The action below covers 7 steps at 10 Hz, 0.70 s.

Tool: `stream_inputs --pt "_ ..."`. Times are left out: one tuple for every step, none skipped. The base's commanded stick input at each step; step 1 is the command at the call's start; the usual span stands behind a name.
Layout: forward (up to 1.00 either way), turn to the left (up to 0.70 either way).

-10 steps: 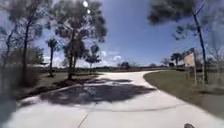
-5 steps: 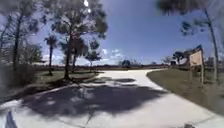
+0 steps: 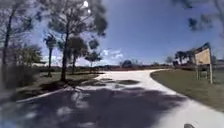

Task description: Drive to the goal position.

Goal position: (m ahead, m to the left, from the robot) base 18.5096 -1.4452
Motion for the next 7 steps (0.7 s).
stream_inputs --pt "1.00 -0.40" --pt "1.00 -0.23" --pt "1.00 0.00" --pt "1.00 0.00" --pt "1.00 0.00" --pt "1.00 0.00" --pt "1.00 0.00"
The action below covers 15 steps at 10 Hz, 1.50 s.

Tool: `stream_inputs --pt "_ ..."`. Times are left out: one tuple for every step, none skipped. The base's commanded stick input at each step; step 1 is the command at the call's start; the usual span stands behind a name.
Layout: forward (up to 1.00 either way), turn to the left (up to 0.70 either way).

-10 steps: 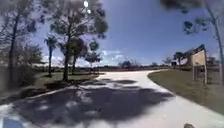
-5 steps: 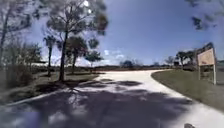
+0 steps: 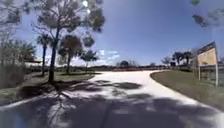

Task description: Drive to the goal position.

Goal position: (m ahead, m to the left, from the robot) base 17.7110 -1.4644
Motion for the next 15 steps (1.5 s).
stream_inputs --pt "1.00 0.00" --pt "1.00 0.00" --pt "1.00 0.00" --pt "1.00 0.00" --pt "1.00 0.00" --pt "1.00 0.00" --pt "1.00 0.00" --pt "1.00 0.00" --pt "1.00 0.00" --pt "1.00 0.00" --pt "1.00 0.00" --pt "1.00 0.00" --pt "1.00 0.00" --pt "1.00 0.00" --pt "1.00 0.00"
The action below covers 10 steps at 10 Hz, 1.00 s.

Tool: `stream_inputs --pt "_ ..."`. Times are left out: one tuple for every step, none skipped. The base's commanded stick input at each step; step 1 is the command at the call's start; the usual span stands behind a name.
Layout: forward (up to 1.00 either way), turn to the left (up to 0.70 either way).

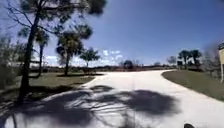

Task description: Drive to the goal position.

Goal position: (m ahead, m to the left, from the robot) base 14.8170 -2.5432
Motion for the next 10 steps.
stream_inputs --pt "1.00 -0.02" --pt "1.00 -0.22" --pt "1.00 -0.37" --pt "1.00 -0.04" --pt "1.00 0.00" --pt "1.00 0.00" --pt "1.00 0.00" --pt "1.00 0.00" --pt "1.00 0.00" --pt "1.00 0.00"
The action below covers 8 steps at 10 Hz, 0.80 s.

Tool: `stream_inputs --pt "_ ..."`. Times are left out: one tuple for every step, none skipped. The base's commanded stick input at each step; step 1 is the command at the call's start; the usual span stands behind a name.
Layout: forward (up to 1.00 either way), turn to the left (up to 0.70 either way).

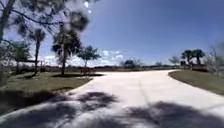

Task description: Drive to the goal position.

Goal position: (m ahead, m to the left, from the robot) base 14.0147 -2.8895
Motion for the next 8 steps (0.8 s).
stream_inputs --pt "1.00 0.00" --pt "1.00 0.00" --pt "1.00 0.00" --pt "1.00 0.00" --pt "1.00 0.00" --pt "1.00 -0.11" --pt "1.00 -0.28" --pt "1.00 -0.40"
